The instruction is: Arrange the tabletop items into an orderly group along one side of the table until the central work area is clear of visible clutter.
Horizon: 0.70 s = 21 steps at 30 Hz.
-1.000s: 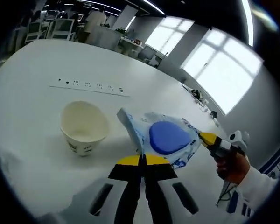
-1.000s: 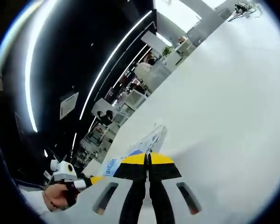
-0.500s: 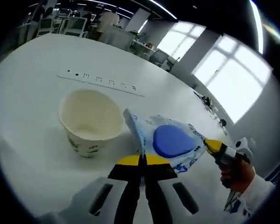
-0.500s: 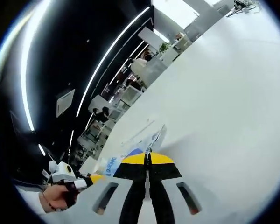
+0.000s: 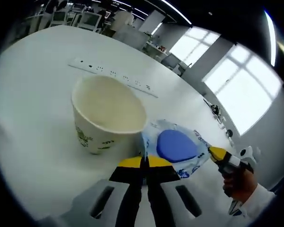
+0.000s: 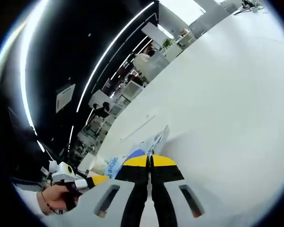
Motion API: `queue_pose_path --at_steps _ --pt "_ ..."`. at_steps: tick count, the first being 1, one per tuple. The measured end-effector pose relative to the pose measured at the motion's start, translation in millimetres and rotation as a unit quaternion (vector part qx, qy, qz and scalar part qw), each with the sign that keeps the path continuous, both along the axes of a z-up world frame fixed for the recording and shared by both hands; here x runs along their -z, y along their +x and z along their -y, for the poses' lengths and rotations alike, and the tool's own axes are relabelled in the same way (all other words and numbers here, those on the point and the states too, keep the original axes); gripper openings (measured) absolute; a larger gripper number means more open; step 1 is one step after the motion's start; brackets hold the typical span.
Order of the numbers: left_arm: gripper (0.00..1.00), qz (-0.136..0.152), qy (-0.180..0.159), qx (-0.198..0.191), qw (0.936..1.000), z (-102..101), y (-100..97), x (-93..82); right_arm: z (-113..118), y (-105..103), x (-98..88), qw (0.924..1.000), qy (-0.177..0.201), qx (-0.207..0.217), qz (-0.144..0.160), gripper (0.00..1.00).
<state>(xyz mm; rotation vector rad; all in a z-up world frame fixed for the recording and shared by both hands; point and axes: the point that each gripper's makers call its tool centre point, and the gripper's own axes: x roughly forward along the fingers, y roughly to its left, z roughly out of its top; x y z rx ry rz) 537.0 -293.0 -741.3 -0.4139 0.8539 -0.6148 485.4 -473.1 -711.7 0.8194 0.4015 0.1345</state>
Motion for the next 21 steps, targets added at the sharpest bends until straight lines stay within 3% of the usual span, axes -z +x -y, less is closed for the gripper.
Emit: queue_pose_path --at_steps 21 --pt "0.00 -0.010 -0.016 -0.031 0.9993 -7 8.0 7.8 -7 12 10.8 0.9999 -0.006 -0.009 -0.009 0.00"
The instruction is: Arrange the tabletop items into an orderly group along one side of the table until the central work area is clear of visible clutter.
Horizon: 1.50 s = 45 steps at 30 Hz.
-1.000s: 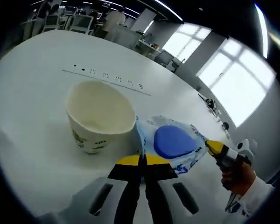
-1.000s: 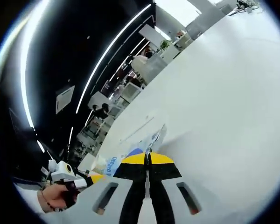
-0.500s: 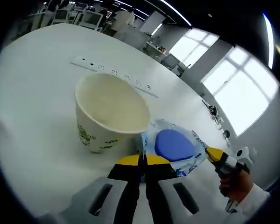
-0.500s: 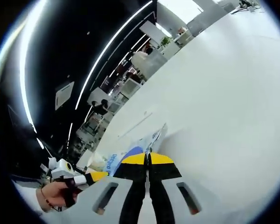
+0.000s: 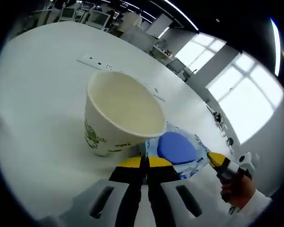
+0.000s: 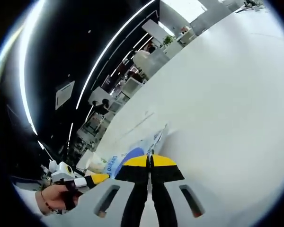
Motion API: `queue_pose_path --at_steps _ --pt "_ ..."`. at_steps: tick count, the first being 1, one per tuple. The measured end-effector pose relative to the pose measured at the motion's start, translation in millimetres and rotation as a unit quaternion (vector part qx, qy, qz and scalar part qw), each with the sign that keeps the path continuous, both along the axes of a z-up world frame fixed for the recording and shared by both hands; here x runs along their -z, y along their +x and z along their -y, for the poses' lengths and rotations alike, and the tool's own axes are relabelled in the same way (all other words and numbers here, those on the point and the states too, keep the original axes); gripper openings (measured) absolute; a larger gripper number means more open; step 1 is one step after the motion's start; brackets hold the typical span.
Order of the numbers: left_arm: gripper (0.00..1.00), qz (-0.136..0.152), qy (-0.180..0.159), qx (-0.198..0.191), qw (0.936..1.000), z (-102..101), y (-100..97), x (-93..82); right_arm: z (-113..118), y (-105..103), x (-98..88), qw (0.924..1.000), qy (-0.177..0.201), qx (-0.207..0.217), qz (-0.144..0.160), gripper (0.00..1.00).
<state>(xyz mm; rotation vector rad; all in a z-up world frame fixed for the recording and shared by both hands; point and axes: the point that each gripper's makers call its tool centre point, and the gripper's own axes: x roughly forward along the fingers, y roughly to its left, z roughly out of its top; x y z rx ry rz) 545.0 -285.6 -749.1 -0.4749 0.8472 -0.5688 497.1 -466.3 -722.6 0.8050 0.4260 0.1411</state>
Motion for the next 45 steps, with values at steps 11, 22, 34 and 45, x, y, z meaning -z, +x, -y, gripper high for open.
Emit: queue_pose_path --at_steps 11,22,34,45 --pt "0.01 0.011 0.008 0.010 0.9999 1 -0.3 5.5 1 0 4.4 0.9999 -0.009 0.007 -0.002 0.00" --pt "0.07 0.020 0.008 0.014 0.9997 0 -0.8 4.2 -1 -2 4.0 0.9998 -0.018 0.010 -0.003 0.00" --pt "0.17 0.028 0.005 0.024 0.9993 -2 -5.8 0.8 -2 -4 4.7 0.9997 -0.019 0.015 -0.008 0.14" --pt "0.24 0.034 0.005 0.039 0.9986 -5 -11.1 -3.7 2 -10 -4.0 0.9988 -0.035 0.032 -0.003 0.27"
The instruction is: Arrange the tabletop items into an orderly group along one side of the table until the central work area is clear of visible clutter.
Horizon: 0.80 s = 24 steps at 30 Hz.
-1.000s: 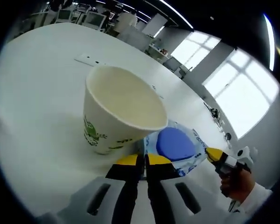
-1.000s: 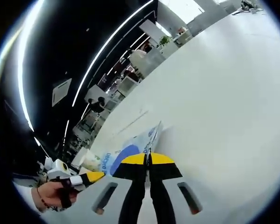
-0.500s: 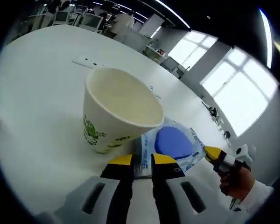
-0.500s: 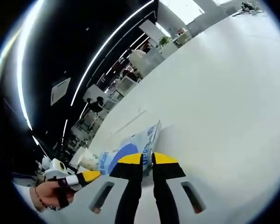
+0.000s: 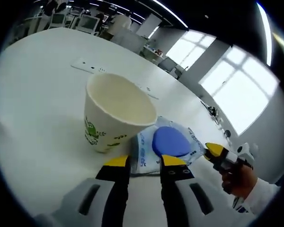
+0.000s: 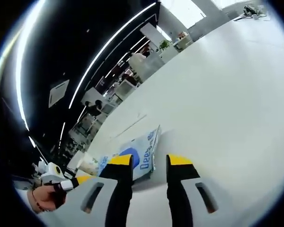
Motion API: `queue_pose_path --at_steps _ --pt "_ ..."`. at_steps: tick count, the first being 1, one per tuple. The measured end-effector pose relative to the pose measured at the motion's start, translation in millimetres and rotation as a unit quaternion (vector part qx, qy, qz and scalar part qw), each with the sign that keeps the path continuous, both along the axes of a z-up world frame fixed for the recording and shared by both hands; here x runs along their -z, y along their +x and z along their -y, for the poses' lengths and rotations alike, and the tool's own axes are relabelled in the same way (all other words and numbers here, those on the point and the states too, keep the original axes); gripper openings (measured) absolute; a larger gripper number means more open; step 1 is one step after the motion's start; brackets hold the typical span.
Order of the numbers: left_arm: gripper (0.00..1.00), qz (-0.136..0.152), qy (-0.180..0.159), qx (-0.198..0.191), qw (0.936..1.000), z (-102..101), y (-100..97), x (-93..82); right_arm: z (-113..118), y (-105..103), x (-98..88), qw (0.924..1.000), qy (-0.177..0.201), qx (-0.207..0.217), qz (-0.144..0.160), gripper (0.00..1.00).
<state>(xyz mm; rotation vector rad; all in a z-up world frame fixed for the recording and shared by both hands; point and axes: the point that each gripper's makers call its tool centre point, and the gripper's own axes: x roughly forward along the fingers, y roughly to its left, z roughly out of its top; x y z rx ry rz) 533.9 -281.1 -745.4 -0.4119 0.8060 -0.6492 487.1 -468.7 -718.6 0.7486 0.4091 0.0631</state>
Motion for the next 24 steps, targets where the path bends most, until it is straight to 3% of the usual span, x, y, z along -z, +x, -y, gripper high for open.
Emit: queue_pose_path --at_steps 13,24 --pt "0.34 0.017 -0.011 0.018 0.9996 -6 -11.8 -23.0 6 -14 -25.2 0.9996 -0.014 0.020 0.016 0.33" --pt "0.40 0.033 -0.031 0.031 0.9985 -18 -23.6 -51.7 -10 -28 -54.2 0.9988 -0.016 0.014 0.044 0.33"
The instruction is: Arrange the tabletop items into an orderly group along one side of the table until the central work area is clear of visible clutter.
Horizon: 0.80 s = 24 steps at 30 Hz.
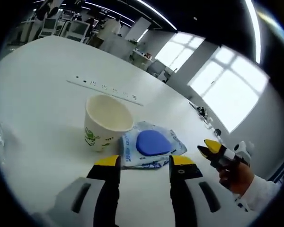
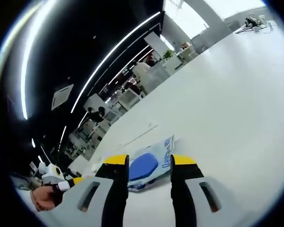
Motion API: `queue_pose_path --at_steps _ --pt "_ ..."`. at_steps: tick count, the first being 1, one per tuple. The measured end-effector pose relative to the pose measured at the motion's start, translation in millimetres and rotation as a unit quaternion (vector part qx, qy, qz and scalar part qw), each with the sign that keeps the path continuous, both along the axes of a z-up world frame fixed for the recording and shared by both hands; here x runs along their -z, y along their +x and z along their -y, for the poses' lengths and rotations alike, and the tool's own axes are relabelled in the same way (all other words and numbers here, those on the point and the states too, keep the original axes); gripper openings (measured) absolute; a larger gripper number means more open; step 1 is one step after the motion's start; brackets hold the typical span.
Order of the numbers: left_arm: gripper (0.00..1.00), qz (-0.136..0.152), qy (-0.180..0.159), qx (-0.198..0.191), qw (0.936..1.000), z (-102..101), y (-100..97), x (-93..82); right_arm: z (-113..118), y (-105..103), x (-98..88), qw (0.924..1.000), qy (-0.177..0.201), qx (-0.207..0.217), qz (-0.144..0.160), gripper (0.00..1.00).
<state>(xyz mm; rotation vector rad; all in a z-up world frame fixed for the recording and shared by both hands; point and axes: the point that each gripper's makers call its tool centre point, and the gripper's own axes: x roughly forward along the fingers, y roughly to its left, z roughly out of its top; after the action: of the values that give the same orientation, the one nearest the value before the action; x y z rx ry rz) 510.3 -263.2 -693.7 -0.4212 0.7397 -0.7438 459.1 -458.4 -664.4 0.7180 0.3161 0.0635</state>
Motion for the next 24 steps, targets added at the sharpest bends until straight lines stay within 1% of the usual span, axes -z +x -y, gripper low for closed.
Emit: queue_pose_path --at_steps 5,9,13,17,20,24 --pt "0.42 0.010 -0.010 0.003 0.9999 -11 -5.3 -15.6 -17 -9 -10.0 0.9998 0.000 -0.017 0.007 0.34" --pt "0.44 0.021 -0.017 0.001 0.9996 -25 -9.4 -29.0 -33 -16 -14.4 0.9995 0.001 -0.031 0.008 0.34" --pt "0.45 0.029 -0.019 0.001 0.9994 -40 -14.8 -38.1 -51 -23 -19.8 0.9988 0.003 -0.047 0.011 0.34" --pt "0.46 0.033 -0.022 -0.004 0.9992 -61 -24.3 -47.8 -75 -30 -23.5 0.9975 0.007 -0.069 0.009 0.34" --pt "0.46 0.040 -0.022 -0.009 0.9989 -77 -32.4 -55.1 -96 -36 -22.9 0.9959 0.012 -0.089 0.005 0.34" --pt "0.46 0.041 -0.009 -0.012 0.9990 -101 -43.3 -55.1 -123 -43 -19.3 0.9931 0.008 -0.117 -0.003 0.34"
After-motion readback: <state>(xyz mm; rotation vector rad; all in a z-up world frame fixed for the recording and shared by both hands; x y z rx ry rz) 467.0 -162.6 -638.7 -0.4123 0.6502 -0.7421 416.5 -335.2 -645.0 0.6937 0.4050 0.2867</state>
